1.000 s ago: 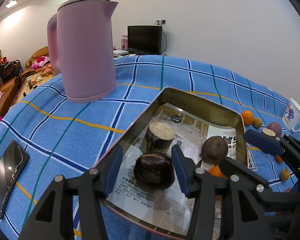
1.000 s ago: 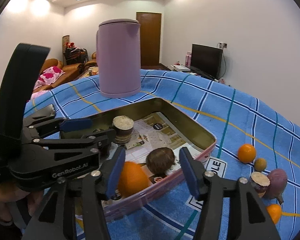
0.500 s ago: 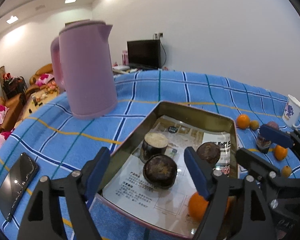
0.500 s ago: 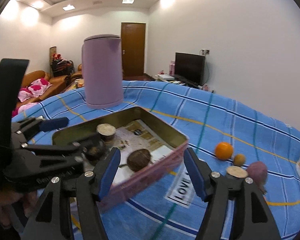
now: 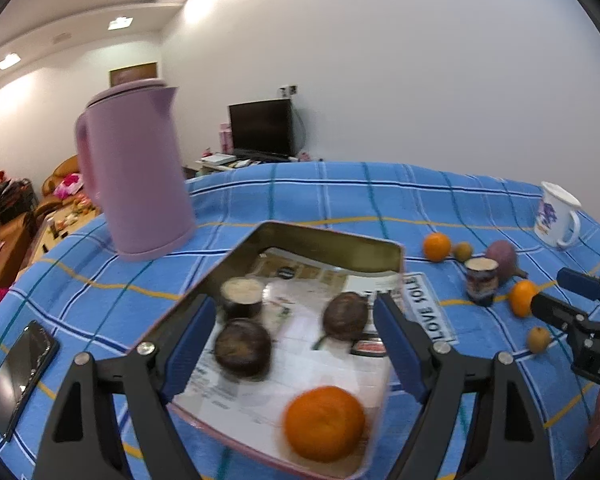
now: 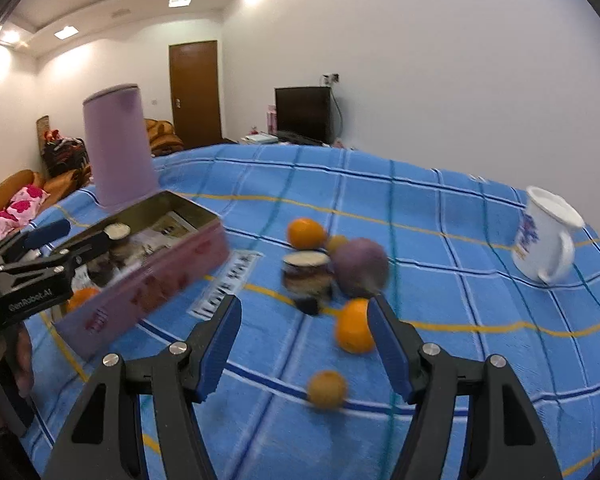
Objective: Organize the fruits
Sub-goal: 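Move both open grippers back to the loose fruits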
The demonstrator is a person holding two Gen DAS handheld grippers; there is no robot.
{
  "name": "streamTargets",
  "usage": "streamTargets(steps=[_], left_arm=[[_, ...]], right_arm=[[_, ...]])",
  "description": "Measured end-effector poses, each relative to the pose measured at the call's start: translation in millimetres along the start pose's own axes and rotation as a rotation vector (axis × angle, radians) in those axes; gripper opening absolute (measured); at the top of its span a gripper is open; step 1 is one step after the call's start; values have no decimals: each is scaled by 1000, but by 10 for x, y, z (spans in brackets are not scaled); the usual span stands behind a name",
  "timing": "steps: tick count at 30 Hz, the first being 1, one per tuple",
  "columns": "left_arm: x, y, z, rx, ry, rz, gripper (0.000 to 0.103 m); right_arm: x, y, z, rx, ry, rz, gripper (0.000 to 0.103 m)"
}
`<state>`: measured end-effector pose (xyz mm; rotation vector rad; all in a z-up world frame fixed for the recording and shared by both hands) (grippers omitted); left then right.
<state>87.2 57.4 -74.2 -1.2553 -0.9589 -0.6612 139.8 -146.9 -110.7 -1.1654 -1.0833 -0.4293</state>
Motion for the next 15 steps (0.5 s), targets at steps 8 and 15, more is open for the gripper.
streamTargets(steps=[8,15], left_arm=[[66,-29,-311,-43,44,-9,91],[32,3,-476,-76,69,14,91]], right_arm=[[-141,-51,-200,-3,24,59,51],[-265,34,-92,21,-32,151,43]])
Point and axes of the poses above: each gripper's, at about its wrist camera, not at the fingertips, and y roughly the way its jaws point, z to its left, x to its top, the point moved 6 cm from there along y, roughly the way its jaws point, and after that the axes turned 2 degrees about -z, right-handed, at the moved point
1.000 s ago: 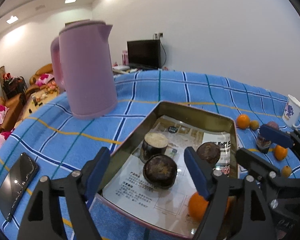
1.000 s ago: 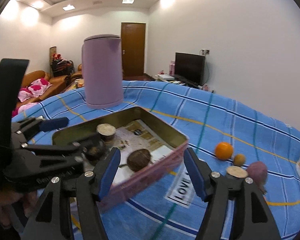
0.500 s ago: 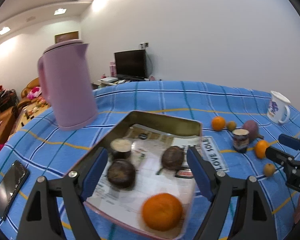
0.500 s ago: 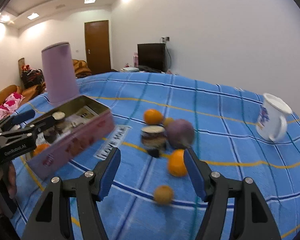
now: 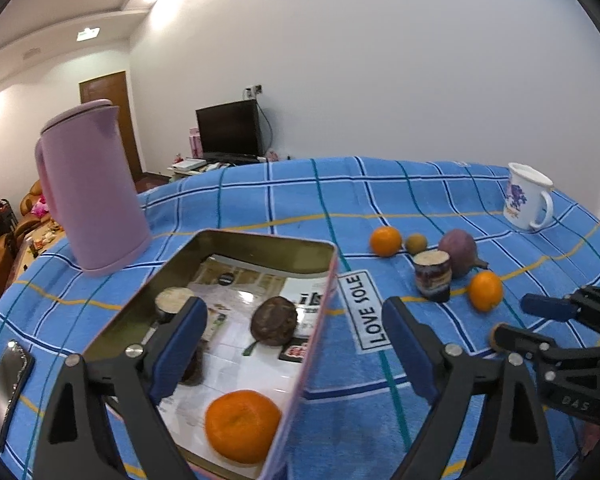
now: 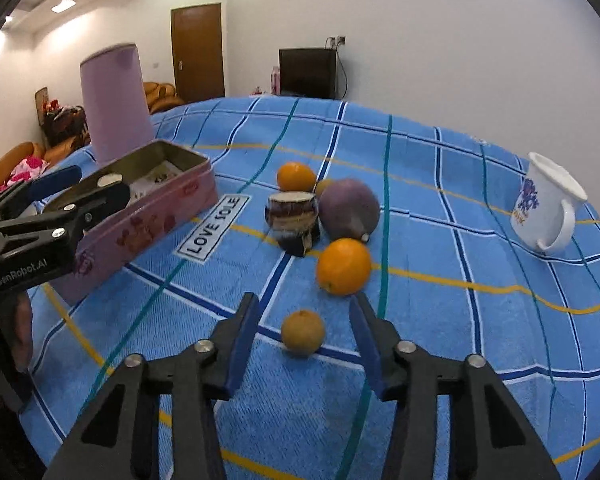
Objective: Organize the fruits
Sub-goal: 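Move both open grippers back to the loose fruits, then grasp the small brown round fruit with the right gripper while the left grasps a small orange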
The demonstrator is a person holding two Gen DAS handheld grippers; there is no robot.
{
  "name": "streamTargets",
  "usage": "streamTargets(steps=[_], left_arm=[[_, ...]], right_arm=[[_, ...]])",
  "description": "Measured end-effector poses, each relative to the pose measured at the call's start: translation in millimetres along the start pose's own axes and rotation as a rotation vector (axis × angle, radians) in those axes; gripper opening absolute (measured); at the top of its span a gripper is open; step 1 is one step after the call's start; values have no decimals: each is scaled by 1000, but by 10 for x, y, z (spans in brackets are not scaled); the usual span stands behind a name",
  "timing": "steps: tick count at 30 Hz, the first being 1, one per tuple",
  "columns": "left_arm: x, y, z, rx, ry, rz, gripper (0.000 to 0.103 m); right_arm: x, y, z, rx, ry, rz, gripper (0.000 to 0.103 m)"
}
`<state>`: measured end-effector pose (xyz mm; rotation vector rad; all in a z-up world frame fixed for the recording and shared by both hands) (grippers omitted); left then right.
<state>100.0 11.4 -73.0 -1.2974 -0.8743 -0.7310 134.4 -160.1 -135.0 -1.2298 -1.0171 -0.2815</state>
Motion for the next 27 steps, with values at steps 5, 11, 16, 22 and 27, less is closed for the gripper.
streamTargets(steps=[5,11,16,22,27], left_arm=[[24,47,-111,-26,18,18,91],[84,91,-307,-86,39,53,92],[205,102,-493,-148,33,84,92],[261,221,-879,-198,66,96,90],[186,408,-1218,-262,78,156,83]], right_arm=[[-66,143,1,16,1,79,39],[-66,128,23,27,-10,75,27],[-1,45,-156,-23,37,16,27],[71,-13,-579,-146,129,-33,27],[78,-45,-768,-188,164,-48,27]])
Point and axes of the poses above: each gripper's, at about its wrist camera, not at the fingertips, and y roughly the way its jaws point, z to its left, x to its top, the point moved 6 cm from there along y, roughly the way its jaws point, and after that the axes turned 2 degrees about -z, right-handed, at the moved point
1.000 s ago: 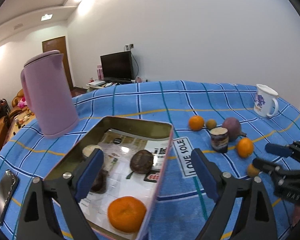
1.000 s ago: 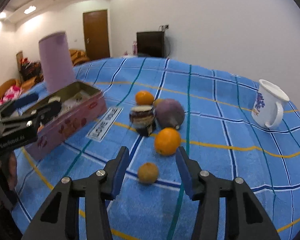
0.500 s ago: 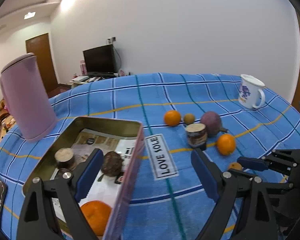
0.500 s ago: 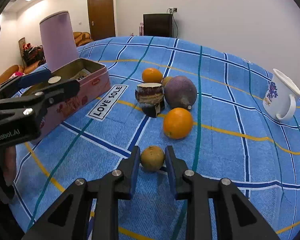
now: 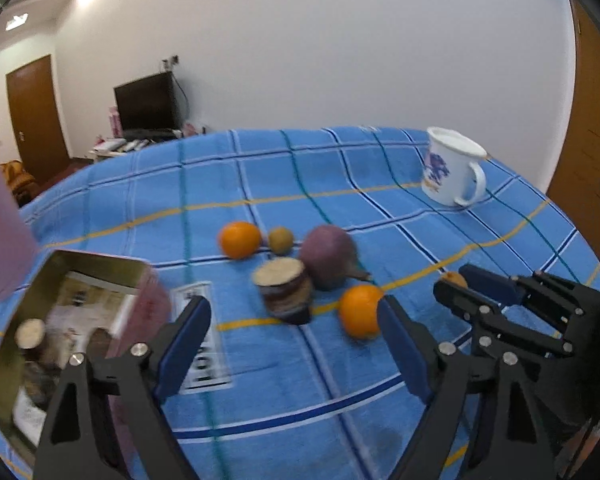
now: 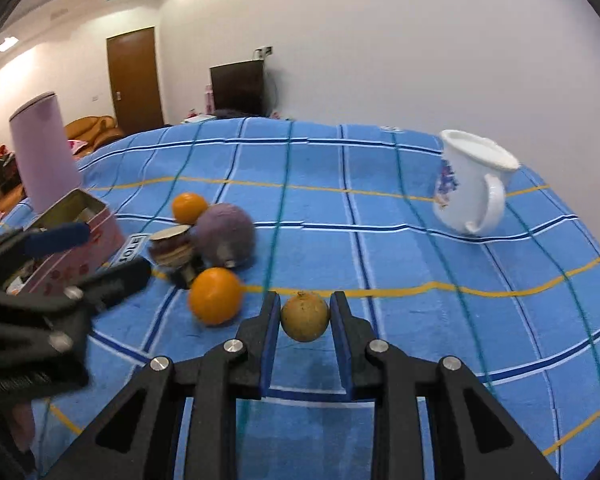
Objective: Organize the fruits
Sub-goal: 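Grasp the small brown round fruit with the right gripper while the left grasps a small orange, then lift the brown fruit with the right gripper while the left lifts the orange toward the tin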
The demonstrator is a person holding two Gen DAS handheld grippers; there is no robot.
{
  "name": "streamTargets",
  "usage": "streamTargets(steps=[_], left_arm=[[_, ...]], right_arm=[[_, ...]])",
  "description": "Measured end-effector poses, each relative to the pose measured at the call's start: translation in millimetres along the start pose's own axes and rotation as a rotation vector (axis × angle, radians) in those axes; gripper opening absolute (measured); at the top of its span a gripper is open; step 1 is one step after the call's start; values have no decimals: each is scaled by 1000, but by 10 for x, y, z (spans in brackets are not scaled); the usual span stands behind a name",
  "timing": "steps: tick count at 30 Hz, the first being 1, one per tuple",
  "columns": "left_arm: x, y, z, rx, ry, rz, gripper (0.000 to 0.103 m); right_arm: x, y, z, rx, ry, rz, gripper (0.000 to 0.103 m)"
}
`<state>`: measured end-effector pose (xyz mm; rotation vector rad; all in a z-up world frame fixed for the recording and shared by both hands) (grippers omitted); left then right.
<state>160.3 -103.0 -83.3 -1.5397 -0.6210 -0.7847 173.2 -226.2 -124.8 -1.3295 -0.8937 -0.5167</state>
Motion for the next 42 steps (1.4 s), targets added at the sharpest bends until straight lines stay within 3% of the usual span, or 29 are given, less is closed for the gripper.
streamTargets(steps=[2,5,19,23,26,35,42], left_arm=[[-29,107,-100,-18,16,27,77],[-67,246,-201,-48,27,62,60],[-72,407,-370,-150,24,92,54],[-88,454,-409,-190,13,118,50],[-98,487,-482,-214,28,136,40],[-112,448,-464,-203,34,124,38],[-83,292,-379,-167,31,45,38]], right_arm=[[-5,-2,-49,5,20,-4,27],[-11,-30,-91,12,37,-14,27],[-28,-5,-233,47,122,-9,27],[-27,-23,-257,30,131,-17,27],[-34,-24,-263,29,135,-15,27],[-25,-64,-249,35,131,-36,27],[-3,-128,-212,60,117,-70,27]])
Point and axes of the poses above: each gripper's, at about its wrist camera, not at the fingertips, and y roughly the way its jaws point, z to its left, x to its top, the point moved 6 cm from there along y, roughly the way its jaws point, and after that the axes turned 2 degrees about -z, right-handed, at the moved point
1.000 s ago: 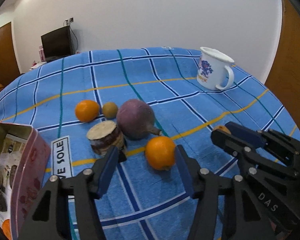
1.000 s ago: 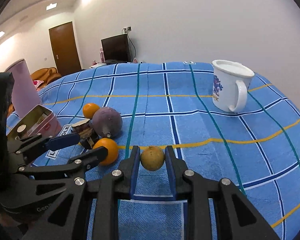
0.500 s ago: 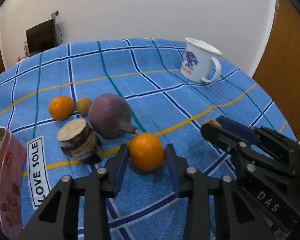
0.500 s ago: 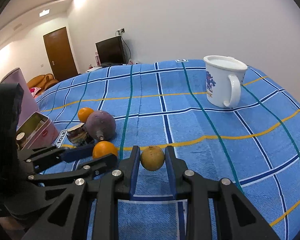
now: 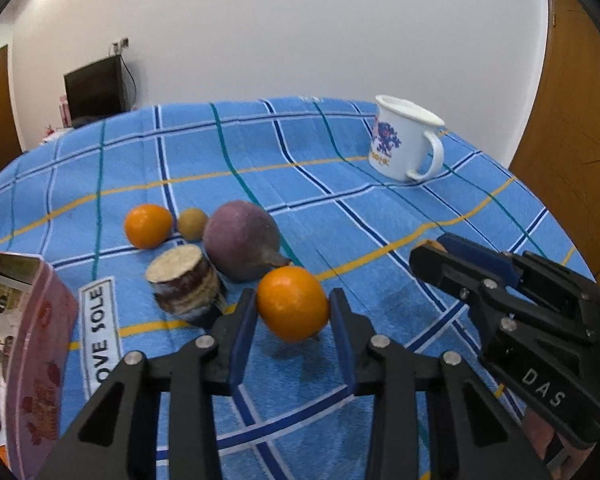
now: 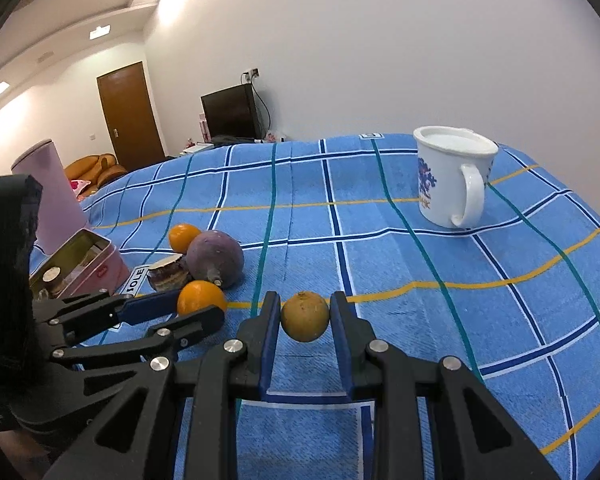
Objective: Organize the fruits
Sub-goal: 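Lift the brown fruit with the right gripper while the left lifts the orange toward the tin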
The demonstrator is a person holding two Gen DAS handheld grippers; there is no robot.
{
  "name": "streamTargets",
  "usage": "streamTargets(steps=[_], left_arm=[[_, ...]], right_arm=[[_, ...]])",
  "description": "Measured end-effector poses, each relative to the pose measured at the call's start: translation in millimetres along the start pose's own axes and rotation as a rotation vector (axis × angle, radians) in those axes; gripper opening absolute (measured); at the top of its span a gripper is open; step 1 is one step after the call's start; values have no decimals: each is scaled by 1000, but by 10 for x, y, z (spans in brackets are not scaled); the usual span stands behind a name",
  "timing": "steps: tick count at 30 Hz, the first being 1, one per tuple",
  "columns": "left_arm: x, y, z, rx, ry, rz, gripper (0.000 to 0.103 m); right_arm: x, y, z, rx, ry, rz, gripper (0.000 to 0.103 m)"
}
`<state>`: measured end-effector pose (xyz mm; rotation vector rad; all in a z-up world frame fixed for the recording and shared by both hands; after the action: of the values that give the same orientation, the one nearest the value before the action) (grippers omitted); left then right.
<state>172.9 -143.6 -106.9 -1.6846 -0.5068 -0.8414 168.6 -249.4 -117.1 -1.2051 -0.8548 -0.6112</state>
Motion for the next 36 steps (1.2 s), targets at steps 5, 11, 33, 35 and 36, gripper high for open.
streamTargets(steps=[5,11,33,35,36], left_arm=[[7,-113,19,29,13,-49,38],[16,-217,36,54,21,-94,38],[20,-456,68,107,29,-196,38],[20,-474,63,108,33,-203,38],[20,-481,61,110,35,-206,38]], right_arm=[[12,-25,26,6,-13,-15,27],[17,-80,77,20,-34,-41,27],[55,-295,167,45,-72,-154,27],[60,-317,174,45,-74,-165,27],[61,-326,179,44,-76,-169,27]])
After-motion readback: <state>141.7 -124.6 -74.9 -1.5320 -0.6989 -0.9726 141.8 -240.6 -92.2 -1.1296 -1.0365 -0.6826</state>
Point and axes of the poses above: each gripper's, at about its wrist camera, not at the fingertips, and y roughly the way its jaws point, z to its left, x to its top, the point moved 6 cm from there along y, roughly the way its jaws point, and after that the axes turned 2 degrees about -z, right-handed, at the moved point
